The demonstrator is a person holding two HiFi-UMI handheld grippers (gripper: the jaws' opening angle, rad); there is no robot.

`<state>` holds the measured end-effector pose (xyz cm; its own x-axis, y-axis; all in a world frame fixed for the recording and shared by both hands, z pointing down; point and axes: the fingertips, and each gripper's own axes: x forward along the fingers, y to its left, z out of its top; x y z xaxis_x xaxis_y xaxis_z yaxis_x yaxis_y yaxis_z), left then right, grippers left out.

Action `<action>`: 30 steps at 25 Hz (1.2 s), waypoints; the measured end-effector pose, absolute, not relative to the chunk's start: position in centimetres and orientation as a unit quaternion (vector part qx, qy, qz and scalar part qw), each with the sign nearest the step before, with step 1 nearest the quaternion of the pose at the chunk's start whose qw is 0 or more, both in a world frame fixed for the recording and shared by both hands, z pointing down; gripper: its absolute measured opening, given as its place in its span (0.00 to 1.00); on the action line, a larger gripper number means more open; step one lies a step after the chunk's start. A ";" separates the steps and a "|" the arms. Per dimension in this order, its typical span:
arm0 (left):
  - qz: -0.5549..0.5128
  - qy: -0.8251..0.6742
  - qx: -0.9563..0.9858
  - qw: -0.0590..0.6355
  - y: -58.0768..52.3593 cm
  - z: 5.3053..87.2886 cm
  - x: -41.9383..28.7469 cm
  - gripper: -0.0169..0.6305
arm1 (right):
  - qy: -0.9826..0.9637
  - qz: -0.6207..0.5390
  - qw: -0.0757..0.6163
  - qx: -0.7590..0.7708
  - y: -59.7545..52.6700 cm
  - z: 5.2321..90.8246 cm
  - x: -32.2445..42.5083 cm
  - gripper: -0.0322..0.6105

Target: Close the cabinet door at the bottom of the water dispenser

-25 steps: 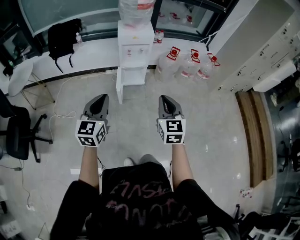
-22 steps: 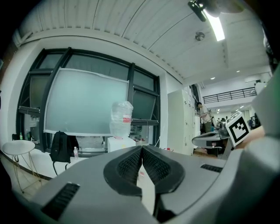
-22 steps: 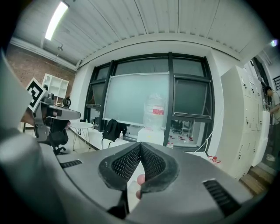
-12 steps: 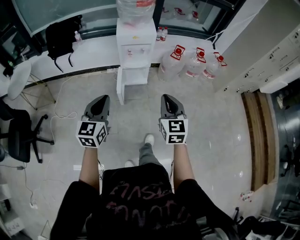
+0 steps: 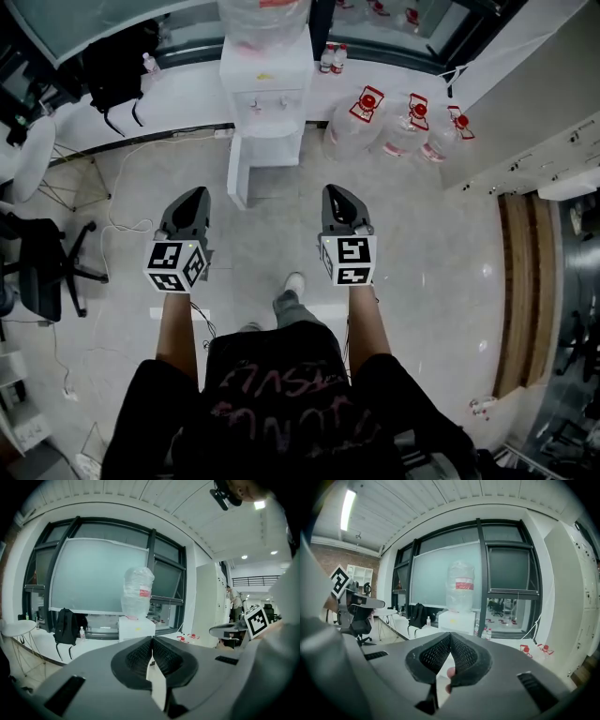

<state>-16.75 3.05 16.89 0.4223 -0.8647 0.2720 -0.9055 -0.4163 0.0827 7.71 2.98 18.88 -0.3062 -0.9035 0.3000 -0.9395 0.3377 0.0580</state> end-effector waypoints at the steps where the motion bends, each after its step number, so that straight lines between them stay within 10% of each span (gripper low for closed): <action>1: 0.097 -0.531 0.834 0.109 2.3 17.1 -16.3 0.05 | -0.809 0.065 0.141 0.567 2.1 19.1 8.0 0.07; 30: 0.103 -0.539 0.825 0.135 -12.2 27.2 -17.2 0.05 | -0.827 0.077 0.165 0.533 -13.3 28.5 6.0 0.07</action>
<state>-17.18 -12.20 27.17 0.3987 -0.8613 0.3151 -0.9168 -0.3834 0.1118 5.98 -13.33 28.54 -0.3782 -0.8552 0.3545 -0.9058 0.4209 0.0491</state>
